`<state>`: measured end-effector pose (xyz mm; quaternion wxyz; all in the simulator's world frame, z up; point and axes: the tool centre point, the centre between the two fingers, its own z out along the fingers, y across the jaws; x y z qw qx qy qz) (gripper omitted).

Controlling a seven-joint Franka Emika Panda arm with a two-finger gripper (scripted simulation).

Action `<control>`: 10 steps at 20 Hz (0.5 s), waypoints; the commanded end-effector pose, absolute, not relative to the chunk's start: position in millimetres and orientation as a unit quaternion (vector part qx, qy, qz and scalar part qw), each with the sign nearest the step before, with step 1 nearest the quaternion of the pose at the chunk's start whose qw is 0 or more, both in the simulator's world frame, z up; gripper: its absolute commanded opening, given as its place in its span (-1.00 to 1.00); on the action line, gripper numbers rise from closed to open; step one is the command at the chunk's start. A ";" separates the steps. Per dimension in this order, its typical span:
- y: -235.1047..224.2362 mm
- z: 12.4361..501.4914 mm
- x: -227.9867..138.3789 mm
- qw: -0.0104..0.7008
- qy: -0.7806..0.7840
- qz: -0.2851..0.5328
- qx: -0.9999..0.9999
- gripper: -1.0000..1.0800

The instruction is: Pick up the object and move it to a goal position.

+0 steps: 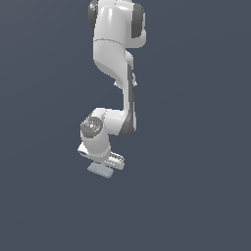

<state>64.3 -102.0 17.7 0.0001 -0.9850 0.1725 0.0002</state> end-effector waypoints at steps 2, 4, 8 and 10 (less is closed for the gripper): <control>-101.4 18.0 46.2 0.000 0.172 0.000 -0.985 -1.00; -101.0 18.1 35.4 0.000 0.172 0.000 -0.985 -1.00; -100.1 18.2 12.6 0.000 0.172 0.000 -0.985 -1.00; -99.7 18.2 0.7 0.000 0.172 0.000 -0.985 -1.00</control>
